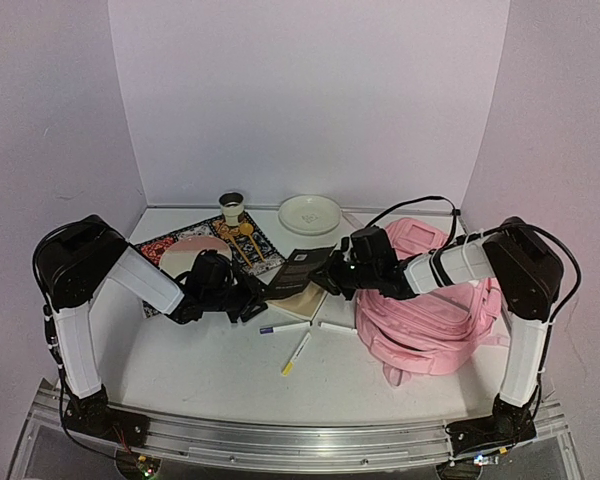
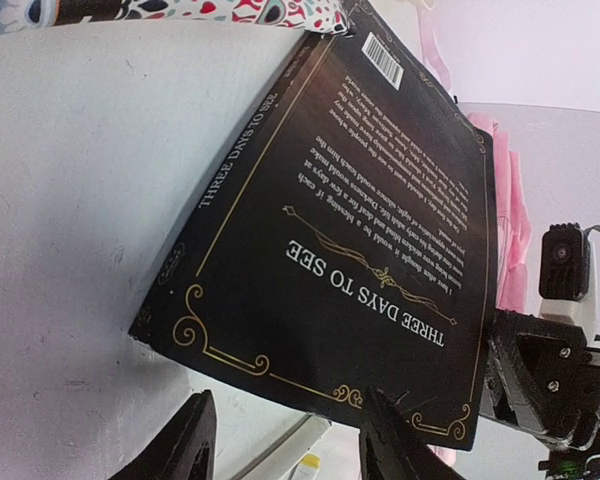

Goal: Pack the student bag
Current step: Pick up the book from the center of the board.

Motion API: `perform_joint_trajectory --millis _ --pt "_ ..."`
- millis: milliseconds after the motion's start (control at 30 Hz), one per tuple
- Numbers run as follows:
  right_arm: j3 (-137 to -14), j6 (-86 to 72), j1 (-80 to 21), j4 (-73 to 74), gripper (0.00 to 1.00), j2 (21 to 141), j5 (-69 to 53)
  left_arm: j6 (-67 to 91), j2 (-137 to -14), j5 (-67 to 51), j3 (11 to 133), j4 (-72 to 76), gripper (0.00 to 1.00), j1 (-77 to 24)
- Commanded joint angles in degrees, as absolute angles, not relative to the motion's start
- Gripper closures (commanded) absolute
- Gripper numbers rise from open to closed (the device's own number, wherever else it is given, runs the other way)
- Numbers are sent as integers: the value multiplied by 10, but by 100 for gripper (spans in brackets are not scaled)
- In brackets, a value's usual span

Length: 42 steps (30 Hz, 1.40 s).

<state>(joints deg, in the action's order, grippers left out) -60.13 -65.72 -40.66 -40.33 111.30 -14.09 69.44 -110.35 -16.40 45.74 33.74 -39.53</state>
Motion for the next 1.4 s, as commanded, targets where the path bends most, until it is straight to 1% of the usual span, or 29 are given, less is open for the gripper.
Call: perform_joint_trajectory --millis 0,267,333,433,533,567,600,933,1067,1200,1367 --pt "-626 -652 -410 -416 85 1133 -150 699 -1114 -172 472 367 51 -393" --pt "-630 -659 -410 -413 70 1152 -148 698 -1117 -172 468 372 52 -394" --pt "-631 -659 -410 -413 70 1154 -150 697 -1115 -171 466 373 52 -394" --pt "-635 -659 -410 -413 75 1153 -153 694 -1107 -165 460 375 52 -394" --pt "-637 -660 -410 -416 93 1139 -154 695 -1094 -150 447 376 51 -393" --pt "-638 -660 -410 -418 97 1133 -154 696 -1089 -146 443 376 51 -393" --pt "-638 -659 -410 -421 100 1126 -154 697 -1085 -141 440 377 50 -393" --pt "-634 -653 -410 -441 100 1054 -164 707 -1050 -114 413 395 38 -378" --pt "-629 -654 -410 -460 100 1040 -174 713 -1049 -125 417 408 34 -374" --pt "-636 -647 -410 -466 100 1038 -185 737 -1074 -162 425 437 33 -375" --pt "-645 -635 -410 -468 100 1036 -196 753 -1080 -174 418 466 32 -375"
